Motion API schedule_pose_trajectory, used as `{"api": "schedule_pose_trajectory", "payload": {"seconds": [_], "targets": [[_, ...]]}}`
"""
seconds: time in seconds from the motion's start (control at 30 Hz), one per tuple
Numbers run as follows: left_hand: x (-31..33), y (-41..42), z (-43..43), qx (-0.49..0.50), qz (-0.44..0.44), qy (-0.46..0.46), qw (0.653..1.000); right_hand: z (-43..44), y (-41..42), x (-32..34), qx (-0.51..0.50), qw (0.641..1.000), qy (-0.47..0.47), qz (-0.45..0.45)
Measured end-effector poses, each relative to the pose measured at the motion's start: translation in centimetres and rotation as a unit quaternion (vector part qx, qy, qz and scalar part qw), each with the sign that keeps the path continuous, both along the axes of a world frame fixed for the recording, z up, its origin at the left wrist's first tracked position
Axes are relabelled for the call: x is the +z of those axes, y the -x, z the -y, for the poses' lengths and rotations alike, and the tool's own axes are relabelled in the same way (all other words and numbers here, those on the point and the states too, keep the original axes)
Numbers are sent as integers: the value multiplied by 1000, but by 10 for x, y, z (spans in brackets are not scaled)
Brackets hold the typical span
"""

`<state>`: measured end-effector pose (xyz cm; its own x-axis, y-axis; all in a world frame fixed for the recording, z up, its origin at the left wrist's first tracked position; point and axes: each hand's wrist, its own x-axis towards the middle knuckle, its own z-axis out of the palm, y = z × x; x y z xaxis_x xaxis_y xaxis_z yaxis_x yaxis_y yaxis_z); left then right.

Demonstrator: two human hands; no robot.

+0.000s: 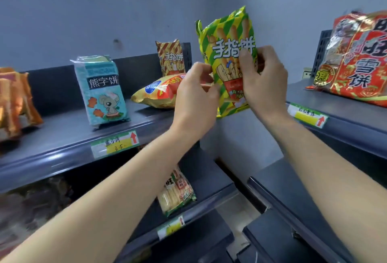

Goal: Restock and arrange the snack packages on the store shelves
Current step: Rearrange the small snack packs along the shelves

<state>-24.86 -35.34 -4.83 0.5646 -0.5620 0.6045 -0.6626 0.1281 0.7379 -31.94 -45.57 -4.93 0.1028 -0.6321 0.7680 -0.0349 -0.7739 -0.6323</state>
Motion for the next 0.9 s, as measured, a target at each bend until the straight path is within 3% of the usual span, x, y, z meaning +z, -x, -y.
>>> {"api": "schedule_pose_trajectory", "payload": {"seconds": [0.33, 0.6, 0.73, 0.9], "targets": [[83, -98, 75, -21, -63, -11, 998, 95, -98, 65, 175, 984, -2, 6], [69, -164, 126, 14, -125, -172, 977, 157, -168, 51, 237, 969, -40, -57], [60, -175, 141, 59, -61, -280, 956, 177, -192, 24, 222, 968, -78, -87], [55, -191, 142, 154, 36, -410, 899, 183, -213, 5, 313, 927, -165, -128]]}}
